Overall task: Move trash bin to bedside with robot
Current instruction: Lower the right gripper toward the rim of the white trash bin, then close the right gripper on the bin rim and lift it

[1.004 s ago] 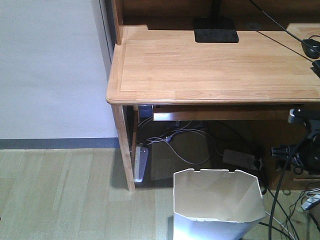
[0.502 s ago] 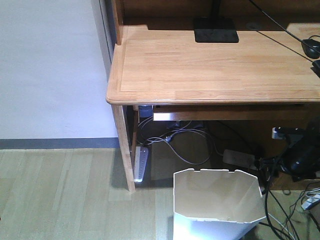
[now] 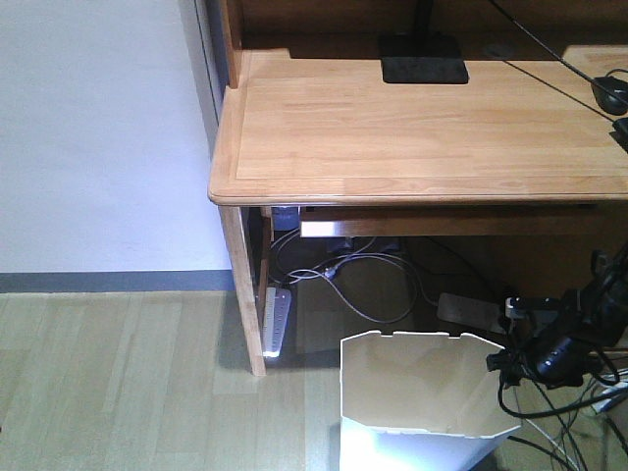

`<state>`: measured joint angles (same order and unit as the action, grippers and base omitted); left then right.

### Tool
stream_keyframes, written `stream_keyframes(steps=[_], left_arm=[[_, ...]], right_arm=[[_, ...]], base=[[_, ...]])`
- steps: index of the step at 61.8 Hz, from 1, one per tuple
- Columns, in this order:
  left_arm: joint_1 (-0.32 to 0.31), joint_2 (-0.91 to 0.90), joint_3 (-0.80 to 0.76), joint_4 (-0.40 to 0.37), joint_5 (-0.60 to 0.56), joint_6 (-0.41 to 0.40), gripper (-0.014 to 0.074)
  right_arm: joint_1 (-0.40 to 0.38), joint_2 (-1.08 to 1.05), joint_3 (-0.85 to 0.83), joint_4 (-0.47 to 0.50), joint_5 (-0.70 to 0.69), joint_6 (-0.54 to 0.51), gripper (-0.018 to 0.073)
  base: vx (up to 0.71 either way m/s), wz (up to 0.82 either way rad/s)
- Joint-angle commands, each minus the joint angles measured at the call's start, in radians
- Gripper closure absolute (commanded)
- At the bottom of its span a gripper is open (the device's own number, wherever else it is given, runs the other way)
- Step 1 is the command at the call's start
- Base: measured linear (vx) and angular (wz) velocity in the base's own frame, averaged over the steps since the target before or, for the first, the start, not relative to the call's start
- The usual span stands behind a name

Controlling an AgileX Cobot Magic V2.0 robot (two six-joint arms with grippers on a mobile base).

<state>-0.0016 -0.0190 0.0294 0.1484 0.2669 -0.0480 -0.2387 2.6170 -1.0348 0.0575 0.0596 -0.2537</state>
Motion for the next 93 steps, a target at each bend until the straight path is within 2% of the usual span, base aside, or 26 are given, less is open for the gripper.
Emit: stream_keyframes(steps=[1, 12, 30, 42, 49, 56, 64, 72, 77, 84, 93], left_arm=[[-0.006, -0.010, 0.029, -0.001, -0.073, -0.008, 0.0602], [-0.006, -0.010, 0.029, -0.001, -0.073, -0.008, 0.0602], [-0.006, -0.010, 0.029, -0.001, -0.073, -0.008, 0.0602], [-0.006, -0.010, 0.029, -0.001, -0.073, -0.008, 0.0602], [-0.006, -0.010, 0.029, -0.001, -0.073, -0.008, 0.0602], [-0.006, -0.010, 0.029, -0.001, -0.073, -0.008, 0.0602], [-0.006, -0.010, 0.029, -0.001, -0.073, -0.008, 0.0602], [-0.006, -0.010, 0.029, -0.001, -0.073, -0.008, 0.0602], [-0.006, -0.010, 0.029, -0.002, -0.073, -0.008, 0.0602], [-0.006, -0.010, 0.029, -0.009, -0.073, -0.008, 0.0602], [-0.006, -0.010, 0.029, -0.008, -0.073, -0.008, 0.0602]], right_arm=[[-0.004, 0.003, -0.054, -0.007, -0.008, -0.016, 0.0032], [-0.004, 0.095, -0.146, -0.003, 0.000, -0.016, 0.0032], [-0.004, 0.228, -0.339, 0.001, 0.093, -0.016, 0.0032], [-0.004, 0.301, -0.425, 0.052, 0.123, -0.018, 0.0048], [-0.004, 0.327, -0.448, 0.085, 0.131, -0.053, 0.0121], [-0.004, 0.335, -0.463, 0.147, 0.159, -0.152, 0.0306], [-0.004, 0.335, -0.465, 0.296, 0.169, -0.281, 0.0576], [-0.009, 0.325, -0.465, 0.526, 0.198, -0.394, 0.0572], [-0.020, 0.302, -0.465, 0.631, 0.232, -0.492, 0.0571], [-0.028, 0.241, -0.413, 0.815, 0.248, -0.695, 0.0570], [-0.028, 0.145, -0.264, 1.102, 0.132, -0.972, 0.0570]], base=[[0.00, 0.00], [0.00, 0.00], [0.00, 0.00], [0.00, 0.00], [0.00, 0.00], [0.00, 0.00], [0.00, 0.00], [0.00, 0.00], [0.00, -0.01], [0.00, -0.01], [0.00, 0.00]])
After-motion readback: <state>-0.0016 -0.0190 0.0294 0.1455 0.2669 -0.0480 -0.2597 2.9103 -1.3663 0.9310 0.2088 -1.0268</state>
